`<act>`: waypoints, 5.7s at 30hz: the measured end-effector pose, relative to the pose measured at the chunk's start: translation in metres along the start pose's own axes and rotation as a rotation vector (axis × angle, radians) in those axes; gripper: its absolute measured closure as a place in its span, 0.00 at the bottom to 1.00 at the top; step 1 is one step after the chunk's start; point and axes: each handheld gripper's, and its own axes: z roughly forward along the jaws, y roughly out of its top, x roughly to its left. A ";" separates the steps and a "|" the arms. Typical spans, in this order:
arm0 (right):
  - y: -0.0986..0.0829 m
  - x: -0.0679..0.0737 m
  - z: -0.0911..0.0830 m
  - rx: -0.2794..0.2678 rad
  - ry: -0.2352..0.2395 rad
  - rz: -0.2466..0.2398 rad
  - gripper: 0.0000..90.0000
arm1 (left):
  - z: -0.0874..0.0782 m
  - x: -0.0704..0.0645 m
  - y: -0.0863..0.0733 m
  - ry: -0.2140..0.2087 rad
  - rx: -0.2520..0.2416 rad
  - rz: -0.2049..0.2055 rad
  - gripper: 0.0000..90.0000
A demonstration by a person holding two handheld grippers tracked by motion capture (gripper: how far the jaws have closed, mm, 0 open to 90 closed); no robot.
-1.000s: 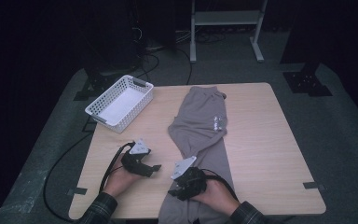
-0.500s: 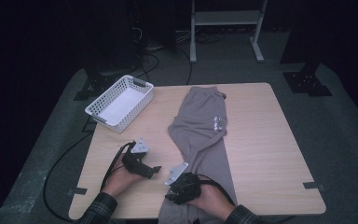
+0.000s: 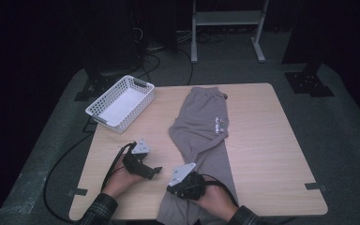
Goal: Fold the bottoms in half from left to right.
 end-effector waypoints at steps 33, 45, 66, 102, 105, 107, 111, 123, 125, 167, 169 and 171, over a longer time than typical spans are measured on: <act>-0.126 -0.039 -0.114 0.071 -0.274 0.311 0.86 | 0.000 -0.001 0.000 0.006 -0.002 -0.010 0.00; -0.103 -0.080 -0.101 -0.065 -0.263 0.373 0.69 | 0.000 -0.001 0.000 0.006 -0.003 -0.011 0.00; -0.086 -0.087 -0.067 0.058 -0.272 0.342 0.99 | 0.000 -0.001 0.000 0.007 -0.003 -0.011 0.00; -0.116 -0.085 -0.108 0.005 -0.303 0.384 0.72 | 0.020 -0.049 0.056 -0.137 -0.115 0.048 0.47; -0.112 -0.087 -0.096 0.024 -0.278 0.356 0.69 | 0.035 -0.060 0.064 -0.144 -0.092 0.066 0.49; -0.110 -0.087 -0.087 0.047 -0.254 0.333 0.68 | 0.042 -0.064 0.068 -0.146 -0.099 0.070 0.49; -0.110 -0.086 -0.078 0.080 -0.227 0.316 0.65 | 0.059 -0.070 0.071 -0.115 -0.039 0.133 0.53; -0.116 -0.095 -0.068 0.122 -0.223 0.310 0.58 | 0.063 -0.027 0.074 -0.027 -0.033 0.028 0.60; -0.116 -0.103 -0.065 0.100 -0.225 0.322 0.58 | 0.064 -0.020 0.076 0.000 -0.032 0.027 0.59; -0.087 -0.130 -0.054 0.009 -0.126 0.263 0.57 | 0.028 -0.077 0.064 -0.252 -0.077 0.037 0.36; -0.087 -0.133 -0.051 0.001 -0.119 0.263 0.57 | 0.033 -0.082 0.062 -0.259 -0.059 0.044 0.34; -0.084 -0.136 -0.047 -0.001 -0.106 0.265 0.57 | 0.037 -0.086 0.062 -0.267 -0.047 0.052 0.34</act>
